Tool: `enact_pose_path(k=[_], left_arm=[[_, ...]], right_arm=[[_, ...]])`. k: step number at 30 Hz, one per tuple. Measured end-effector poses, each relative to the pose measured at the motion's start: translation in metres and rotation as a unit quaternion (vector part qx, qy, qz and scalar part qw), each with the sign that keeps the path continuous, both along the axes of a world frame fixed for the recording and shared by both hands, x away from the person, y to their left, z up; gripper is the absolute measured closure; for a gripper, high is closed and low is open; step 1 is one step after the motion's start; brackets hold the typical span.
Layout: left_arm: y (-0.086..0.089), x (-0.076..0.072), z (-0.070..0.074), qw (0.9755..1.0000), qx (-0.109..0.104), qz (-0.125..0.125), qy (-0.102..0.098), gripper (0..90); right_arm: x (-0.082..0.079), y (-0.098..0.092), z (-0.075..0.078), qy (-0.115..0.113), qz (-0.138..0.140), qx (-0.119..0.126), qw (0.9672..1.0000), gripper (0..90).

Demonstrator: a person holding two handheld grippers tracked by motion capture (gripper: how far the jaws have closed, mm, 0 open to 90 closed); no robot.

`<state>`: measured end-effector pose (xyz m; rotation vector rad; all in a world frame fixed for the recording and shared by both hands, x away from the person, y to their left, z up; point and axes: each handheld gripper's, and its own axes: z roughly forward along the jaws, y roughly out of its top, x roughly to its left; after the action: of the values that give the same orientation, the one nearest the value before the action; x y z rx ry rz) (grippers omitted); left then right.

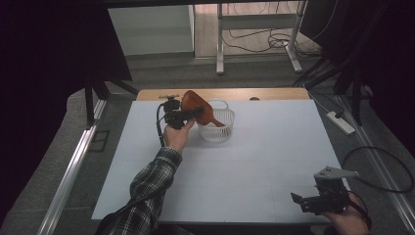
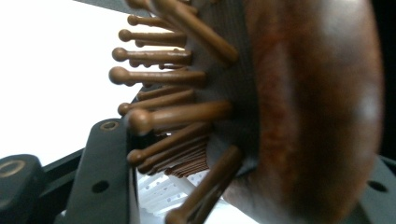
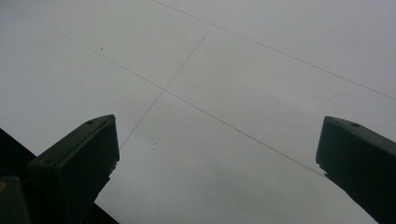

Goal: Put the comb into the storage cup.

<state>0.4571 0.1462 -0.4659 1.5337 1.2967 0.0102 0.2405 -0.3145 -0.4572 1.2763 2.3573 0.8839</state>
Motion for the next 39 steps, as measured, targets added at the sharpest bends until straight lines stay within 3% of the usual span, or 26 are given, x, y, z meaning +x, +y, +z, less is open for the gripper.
enact_pose_path(k=[7, 17, 30, 39], left_arm=[[-0.002, -0.001, 0.003, 0.9996, 0.027, 0.001, -0.008, 41.8], [0.000, 0.000, 0.004, 0.9994, 0.034, 0.001, -0.007, 39.4], [0.005, -0.002, 0.011, 0.9982, 0.058, -0.004, -0.015, 32.5], [0.004, -0.003, 0.017, 0.9940, 0.105, -0.016, -0.027, 22.5]], right_arm=[[0.000, 0.000, 0.000, -0.002, 0.000, 0.000, 1.0000, 0.0], [-0.001, 0.000, 0.000, -0.003, 0.000, 0.000, 1.0000, 0.0], [-0.001, 0.000, 0.000, -0.002, 0.000, 0.000, 1.0000, 0.0], [-0.001, 0.000, 0.000, -0.003, 0.001, -0.001, 1.0000, 0.0]])
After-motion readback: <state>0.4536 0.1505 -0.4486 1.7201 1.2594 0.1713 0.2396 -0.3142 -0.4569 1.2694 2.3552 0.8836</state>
